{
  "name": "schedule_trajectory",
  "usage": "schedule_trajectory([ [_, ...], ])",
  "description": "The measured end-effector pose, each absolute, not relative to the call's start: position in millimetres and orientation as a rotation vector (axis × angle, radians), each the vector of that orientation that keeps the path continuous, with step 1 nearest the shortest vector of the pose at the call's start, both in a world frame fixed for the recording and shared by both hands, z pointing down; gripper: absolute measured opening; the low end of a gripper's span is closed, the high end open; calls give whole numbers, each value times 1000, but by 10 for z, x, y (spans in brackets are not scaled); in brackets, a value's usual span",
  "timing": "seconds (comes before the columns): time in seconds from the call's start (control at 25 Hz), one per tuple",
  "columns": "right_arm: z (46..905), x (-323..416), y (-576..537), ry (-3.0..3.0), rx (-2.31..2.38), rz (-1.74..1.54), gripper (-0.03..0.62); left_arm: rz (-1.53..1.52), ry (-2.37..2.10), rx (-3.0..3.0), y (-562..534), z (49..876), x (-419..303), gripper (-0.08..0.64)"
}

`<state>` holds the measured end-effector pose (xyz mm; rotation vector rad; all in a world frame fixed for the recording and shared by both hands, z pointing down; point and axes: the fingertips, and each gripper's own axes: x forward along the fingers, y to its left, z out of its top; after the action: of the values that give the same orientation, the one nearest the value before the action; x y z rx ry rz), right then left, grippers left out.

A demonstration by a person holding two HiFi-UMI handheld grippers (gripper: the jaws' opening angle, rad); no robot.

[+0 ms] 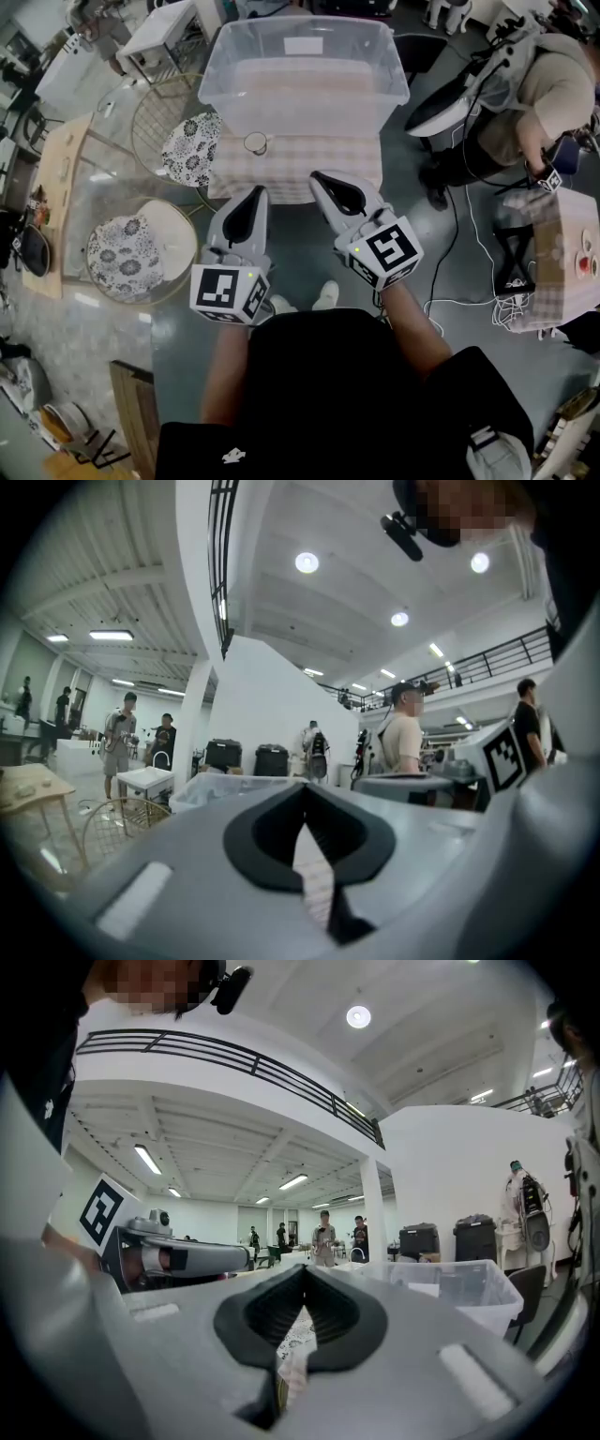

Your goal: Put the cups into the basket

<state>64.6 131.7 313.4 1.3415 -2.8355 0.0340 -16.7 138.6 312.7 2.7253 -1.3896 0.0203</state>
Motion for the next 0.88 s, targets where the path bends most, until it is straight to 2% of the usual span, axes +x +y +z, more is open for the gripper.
schedule_trajectory([
  [0.88,3321,1035,1253,-2900,1226,100,2,37,-1536,2624,1440,3222,109,5],
])
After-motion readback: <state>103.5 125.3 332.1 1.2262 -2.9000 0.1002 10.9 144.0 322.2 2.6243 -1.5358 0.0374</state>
